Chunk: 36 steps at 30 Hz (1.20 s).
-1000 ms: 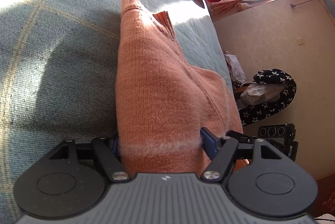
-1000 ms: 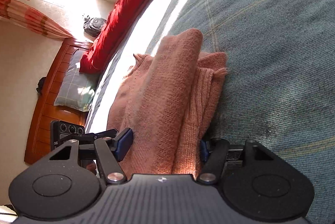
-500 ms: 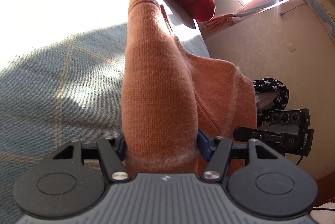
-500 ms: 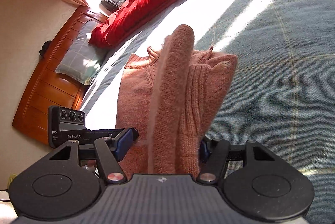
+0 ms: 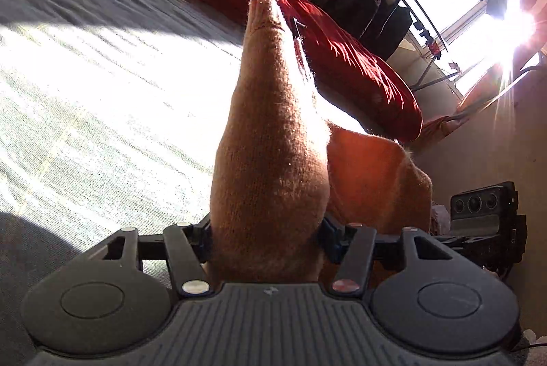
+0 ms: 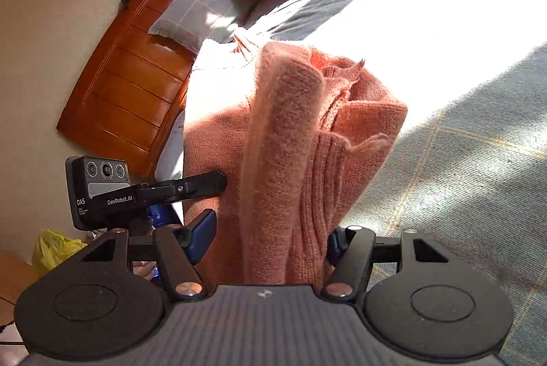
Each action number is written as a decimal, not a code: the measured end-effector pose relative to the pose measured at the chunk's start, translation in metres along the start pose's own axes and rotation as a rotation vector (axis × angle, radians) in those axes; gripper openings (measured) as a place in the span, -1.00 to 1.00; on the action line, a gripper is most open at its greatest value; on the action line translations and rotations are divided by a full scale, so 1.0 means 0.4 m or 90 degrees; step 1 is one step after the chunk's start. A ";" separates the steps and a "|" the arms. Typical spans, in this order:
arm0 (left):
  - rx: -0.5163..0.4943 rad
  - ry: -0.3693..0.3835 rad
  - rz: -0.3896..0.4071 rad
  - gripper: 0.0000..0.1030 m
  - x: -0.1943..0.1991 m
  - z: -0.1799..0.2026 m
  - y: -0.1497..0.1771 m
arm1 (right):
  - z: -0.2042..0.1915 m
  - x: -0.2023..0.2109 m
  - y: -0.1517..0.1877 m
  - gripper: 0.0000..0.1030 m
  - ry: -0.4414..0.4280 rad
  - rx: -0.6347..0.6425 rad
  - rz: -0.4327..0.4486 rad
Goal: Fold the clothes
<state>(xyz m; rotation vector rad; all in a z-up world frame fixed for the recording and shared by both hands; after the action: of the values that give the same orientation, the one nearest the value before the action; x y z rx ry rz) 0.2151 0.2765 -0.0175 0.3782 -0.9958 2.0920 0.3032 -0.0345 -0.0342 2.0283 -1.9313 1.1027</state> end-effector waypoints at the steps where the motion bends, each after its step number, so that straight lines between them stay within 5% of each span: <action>1: 0.000 -0.022 0.016 0.10 0.031 -0.021 -0.018 | -0.021 -0.038 -0.019 0.32 -0.012 0.005 -0.010; 10: 0.037 -0.189 0.114 0.09 0.236 -0.199 -0.194 | -0.186 -0.379 -0.164 0.32 -0.078 -0.014 -0.040; 22: 0.110 -0.329 0.109 0.09 0.210 -0.497 -0.404 | -0.316 -0.734 -0.268 0.32 -0.078 -0.060 -0.025; 32: 0.179 -0.340 0.130 0.27 0.169 -0.632 -0.394 | -0.278 -0.794 -0.251 0.48 0.017 -0.039 -0.025; 36: 0.145 -0.371 0.134 0.32 0.201 -0.619 -0.387 | -0.263 -0.730 -0.247 0.48 0.077 0.011 -0.020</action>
<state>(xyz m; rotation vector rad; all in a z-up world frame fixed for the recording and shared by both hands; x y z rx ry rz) 0.2932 0.5670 -0.0526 1.0858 -1.1588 2.3494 0.3756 0.2781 -0.0887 1.9446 -1.8322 1.2085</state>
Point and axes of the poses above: each gripper's, at about its wrist camera, not at the fingertips, and x roughly against the way its jaws point, z to its right, y to its underside, the point moved 2 cm from there along -x, roughly the way its jaws point, and after that the axes turned 5 degrees about y, right-handed, at the moved point
